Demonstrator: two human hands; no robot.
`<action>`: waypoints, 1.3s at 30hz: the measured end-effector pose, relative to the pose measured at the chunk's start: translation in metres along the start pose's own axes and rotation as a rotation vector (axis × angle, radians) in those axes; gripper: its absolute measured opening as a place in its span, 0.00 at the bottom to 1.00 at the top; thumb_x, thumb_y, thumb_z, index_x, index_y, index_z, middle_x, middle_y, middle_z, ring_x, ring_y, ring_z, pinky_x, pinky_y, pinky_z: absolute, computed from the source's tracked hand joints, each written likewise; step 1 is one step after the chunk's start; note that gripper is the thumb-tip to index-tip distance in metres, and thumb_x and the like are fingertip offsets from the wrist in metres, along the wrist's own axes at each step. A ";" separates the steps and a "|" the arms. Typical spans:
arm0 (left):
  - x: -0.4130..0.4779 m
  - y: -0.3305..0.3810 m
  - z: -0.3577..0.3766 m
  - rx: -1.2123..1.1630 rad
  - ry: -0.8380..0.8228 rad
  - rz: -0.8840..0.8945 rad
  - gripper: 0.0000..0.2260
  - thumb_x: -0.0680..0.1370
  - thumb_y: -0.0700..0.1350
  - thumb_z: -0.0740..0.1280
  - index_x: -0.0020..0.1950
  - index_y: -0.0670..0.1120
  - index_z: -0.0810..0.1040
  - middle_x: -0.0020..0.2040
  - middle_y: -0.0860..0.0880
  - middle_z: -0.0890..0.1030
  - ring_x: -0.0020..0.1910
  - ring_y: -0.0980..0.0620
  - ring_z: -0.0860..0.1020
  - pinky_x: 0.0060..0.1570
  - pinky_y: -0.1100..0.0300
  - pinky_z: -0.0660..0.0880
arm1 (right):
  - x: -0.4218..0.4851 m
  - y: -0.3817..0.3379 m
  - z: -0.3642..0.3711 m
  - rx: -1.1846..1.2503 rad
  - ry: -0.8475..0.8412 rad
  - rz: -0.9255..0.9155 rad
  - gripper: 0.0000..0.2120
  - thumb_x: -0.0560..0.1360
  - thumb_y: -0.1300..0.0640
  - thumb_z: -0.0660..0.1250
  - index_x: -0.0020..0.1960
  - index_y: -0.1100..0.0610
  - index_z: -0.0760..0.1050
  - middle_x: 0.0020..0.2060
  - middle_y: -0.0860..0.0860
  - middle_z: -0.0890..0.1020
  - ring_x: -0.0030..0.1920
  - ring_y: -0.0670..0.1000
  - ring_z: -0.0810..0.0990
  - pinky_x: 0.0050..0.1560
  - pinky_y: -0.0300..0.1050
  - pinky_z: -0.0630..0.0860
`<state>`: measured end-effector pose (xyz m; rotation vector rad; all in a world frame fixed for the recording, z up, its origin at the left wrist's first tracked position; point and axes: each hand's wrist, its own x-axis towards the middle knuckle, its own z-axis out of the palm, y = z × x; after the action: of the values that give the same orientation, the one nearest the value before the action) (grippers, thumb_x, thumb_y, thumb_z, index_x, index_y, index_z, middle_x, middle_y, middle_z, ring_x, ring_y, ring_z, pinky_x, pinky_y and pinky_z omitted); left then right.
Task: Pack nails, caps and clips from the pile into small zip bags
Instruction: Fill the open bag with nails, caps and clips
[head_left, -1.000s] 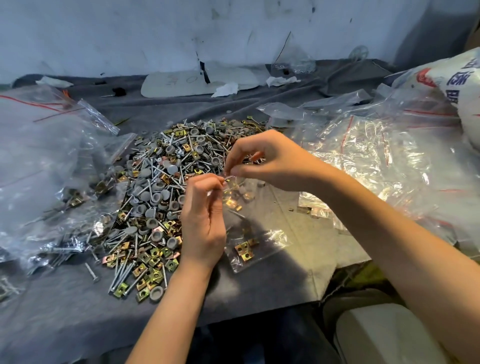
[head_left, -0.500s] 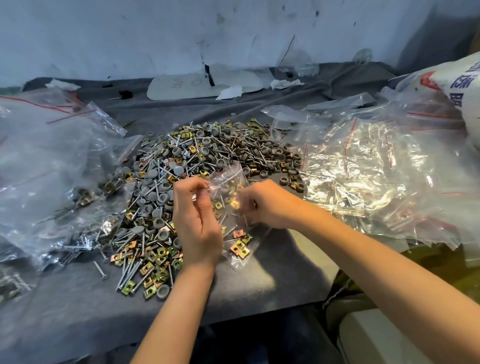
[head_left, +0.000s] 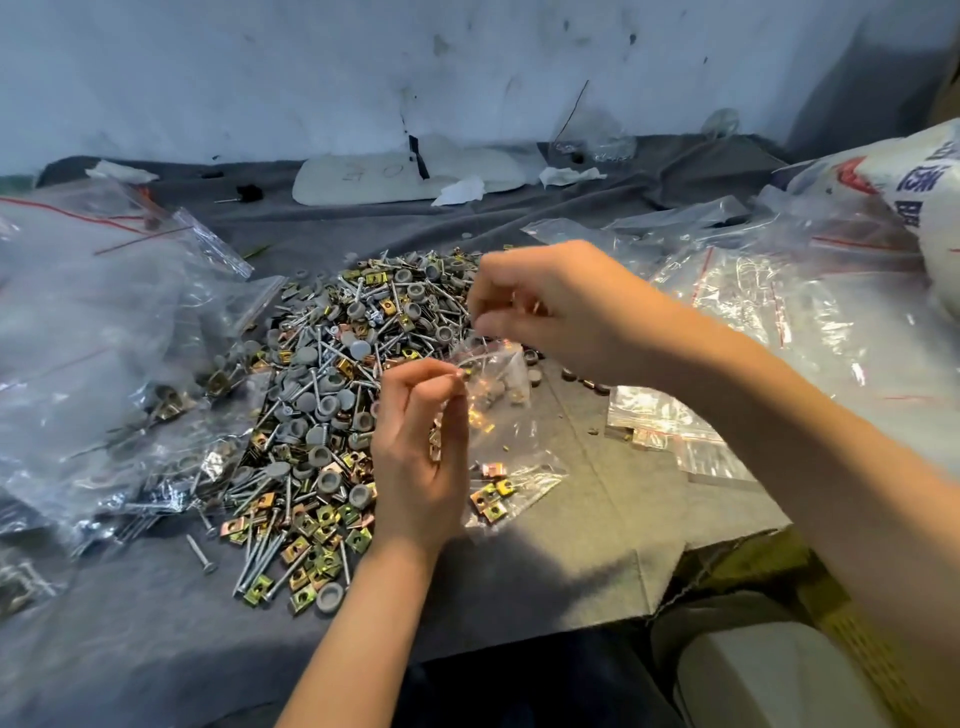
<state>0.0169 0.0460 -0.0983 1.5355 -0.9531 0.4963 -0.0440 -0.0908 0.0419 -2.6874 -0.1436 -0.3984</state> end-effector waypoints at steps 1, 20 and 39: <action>0.000 0.000 -0.001 -0.005 -0.009 0.022 0.04 0.80 0.41 0.61 0.53 0.46 0.73 0.53 0.45 0.74 0.50 0.52 0.74 0.46 0.61 0.73 | 0.002 -0.002 0.002 -0.090 -0.080 -0.032 0.03 0.77 0.58 0.66 0.45 0.52 0.74 0.37 0.42 0.75 0.37 0.40 0.72 0.38 0.33 0.66; 0.000 -0.003 0.001 -0.035 0.138 -0.135 0.05 0.77 0.42 0.59 0.50 0.48 0.72 0.54 0.46 0.74 0.51 0.48 0.75 0.50 0.54 0.74 | 0.014 0.092 0.077 -0.075 -0.068 0.538 0.07 0.76 0.57 0.68 0.50 0.57 0.82 0.42 0.52 0.82 0.43 0.50 0.77 0.45 0.40 0.68; -0.002 -0.001 -0.001 -0.070 0.079 -0.065 0.05 0.80 0.43 0.59 0.52 0.46 0.73 0.56 0.48 0.73 0.55 0.48 0.74 0.52 0.55 0.73 | 0.014 0.003 -0.003 -0.117 -0.006 -0.080 0.01 0.76 0.60 0.67 0.48 0.55 0.77 0.39 0.44 0.77 0.39 0.44 0.73 0.41 0.36 0.69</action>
<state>0.0167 0.0470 -0.1002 1.4685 -0.8488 0.4692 -0.0310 -0.0941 0.0476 -2.8046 -0.2375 -0.4360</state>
